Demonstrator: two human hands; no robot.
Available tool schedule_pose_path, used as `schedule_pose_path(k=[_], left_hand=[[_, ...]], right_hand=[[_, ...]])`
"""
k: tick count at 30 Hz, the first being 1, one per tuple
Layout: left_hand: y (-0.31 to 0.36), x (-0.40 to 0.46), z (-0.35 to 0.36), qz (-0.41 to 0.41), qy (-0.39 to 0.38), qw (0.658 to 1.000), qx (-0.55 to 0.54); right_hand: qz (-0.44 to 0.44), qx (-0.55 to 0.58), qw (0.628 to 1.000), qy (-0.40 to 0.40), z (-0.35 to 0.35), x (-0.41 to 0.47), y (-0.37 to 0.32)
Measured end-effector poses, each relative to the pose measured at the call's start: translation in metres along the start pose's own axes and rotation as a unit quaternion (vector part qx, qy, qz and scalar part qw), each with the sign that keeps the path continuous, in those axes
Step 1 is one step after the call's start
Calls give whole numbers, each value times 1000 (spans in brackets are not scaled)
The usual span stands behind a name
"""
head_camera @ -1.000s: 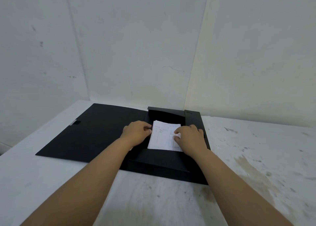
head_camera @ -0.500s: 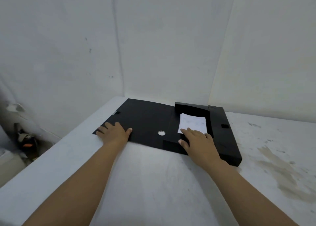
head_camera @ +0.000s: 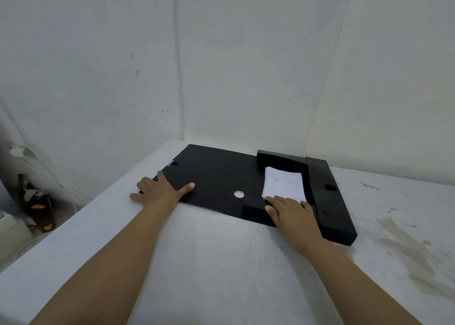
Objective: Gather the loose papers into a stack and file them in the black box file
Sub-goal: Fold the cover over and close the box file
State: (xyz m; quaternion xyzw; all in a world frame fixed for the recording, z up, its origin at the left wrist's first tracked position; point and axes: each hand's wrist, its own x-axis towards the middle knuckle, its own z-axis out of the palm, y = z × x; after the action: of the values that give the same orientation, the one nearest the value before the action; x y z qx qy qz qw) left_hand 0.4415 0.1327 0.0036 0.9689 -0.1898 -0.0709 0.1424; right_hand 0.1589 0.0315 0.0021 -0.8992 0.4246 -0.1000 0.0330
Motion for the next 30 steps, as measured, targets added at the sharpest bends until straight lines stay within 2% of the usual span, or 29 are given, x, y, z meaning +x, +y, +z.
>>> schedule_pose_path(k=[4, 12, 19, 21, 22, 24, 27, 28, 30], left_hand=[[2, 2, 3, 5, 21, 999, -29], [17, -25, 6, 39, -20, 999, -31], [27, -31, -7, 32, -95, 985, -142], [29, -33, -11, 28, -87, 979, -182], [31, -34, -13, 25, -56, 973, -222], [34, -35, -18, 13, 49, 931, -361], [40, -41, -26, 9, 174, 836, -520], [41, -44, -28, 19, 191, 821, -537], [43, -49, -31, 58, 202, 820, -532]], right_hand=[[-1, -5, 1000, -8, 0, 2, 1], [-5, -9, 1000, -19, -1, 2, 1], [-8, -13, 1000, -24, -2, 3, 2], [-9, -14, 1000, -27, -2, 3, 1], [-10, -15, 999, -28, -2, 3, 1], [-12, -12, 999, -27, -2, 3, 1], [-13, -7, 999, -28, -4, 3, 3], [-13, -5, 1000, -28, -4, 4, 3], [-12, 4, 1000, -21, -4, 4, 2]])
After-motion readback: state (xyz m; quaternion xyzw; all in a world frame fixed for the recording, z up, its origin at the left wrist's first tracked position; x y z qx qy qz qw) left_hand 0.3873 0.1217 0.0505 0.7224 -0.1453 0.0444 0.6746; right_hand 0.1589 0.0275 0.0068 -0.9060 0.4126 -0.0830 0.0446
